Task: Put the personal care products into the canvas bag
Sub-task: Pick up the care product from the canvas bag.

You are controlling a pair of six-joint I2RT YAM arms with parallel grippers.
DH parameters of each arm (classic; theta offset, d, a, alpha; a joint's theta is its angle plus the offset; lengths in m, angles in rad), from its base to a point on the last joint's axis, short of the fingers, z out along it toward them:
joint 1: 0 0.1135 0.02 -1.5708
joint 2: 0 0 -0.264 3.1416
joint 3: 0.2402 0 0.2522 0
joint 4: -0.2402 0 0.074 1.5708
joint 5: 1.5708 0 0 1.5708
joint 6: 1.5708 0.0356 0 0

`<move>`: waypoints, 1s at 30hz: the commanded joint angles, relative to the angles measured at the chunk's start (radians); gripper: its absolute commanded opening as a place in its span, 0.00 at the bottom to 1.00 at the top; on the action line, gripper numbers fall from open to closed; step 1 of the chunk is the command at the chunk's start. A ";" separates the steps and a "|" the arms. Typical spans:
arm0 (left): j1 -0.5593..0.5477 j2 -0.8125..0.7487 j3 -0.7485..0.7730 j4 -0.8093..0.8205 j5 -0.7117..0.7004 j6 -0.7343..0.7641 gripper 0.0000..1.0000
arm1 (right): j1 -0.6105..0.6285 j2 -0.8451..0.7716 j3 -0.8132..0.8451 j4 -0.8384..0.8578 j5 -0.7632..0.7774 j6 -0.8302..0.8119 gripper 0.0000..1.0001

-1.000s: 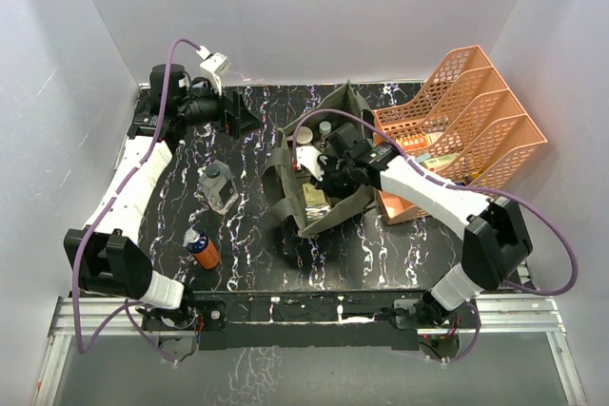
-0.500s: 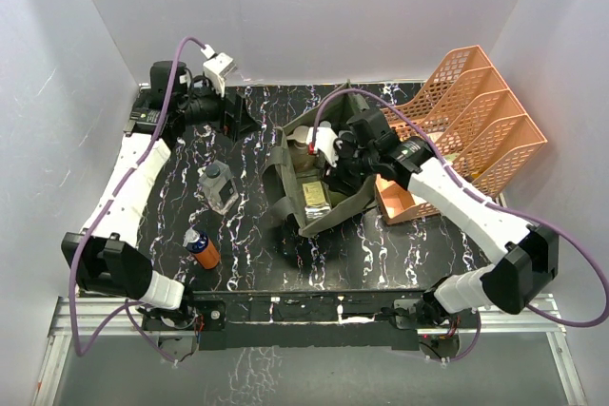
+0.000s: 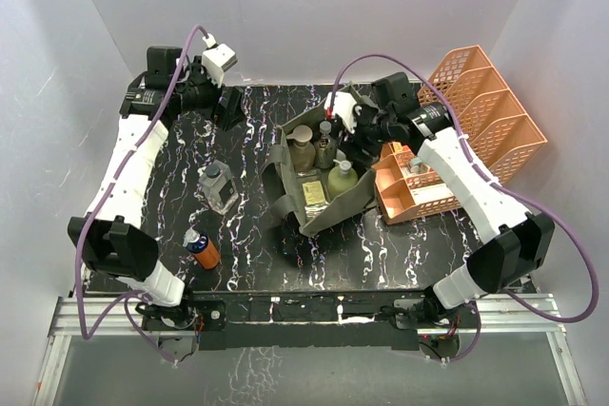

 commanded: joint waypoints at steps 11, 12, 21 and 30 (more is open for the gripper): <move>-0.081 -0.135 -0.182 0.190 0.036 -0.006 0.95 | 0.192 -0.218 -0.330 0.033 0.022 0.006 0.69; -0.086 -0.139 -0.183 0.189 0.036 -0.013 0.95 | 0.212 -0.219 -0.339 0.033 0.042 0.028 0.68; -0.107 -0.170 -0.214 0.250 0.110 -0.031 0.95 | 0.309 -0.212 -0.492 0.114 0.190 0.075 0.66; -0.142 -0.156 -0.276 0.320 0.132 -0.112 0.95 | 0.348 -0.177 -0.572 0.323 0.170 0.248 0.68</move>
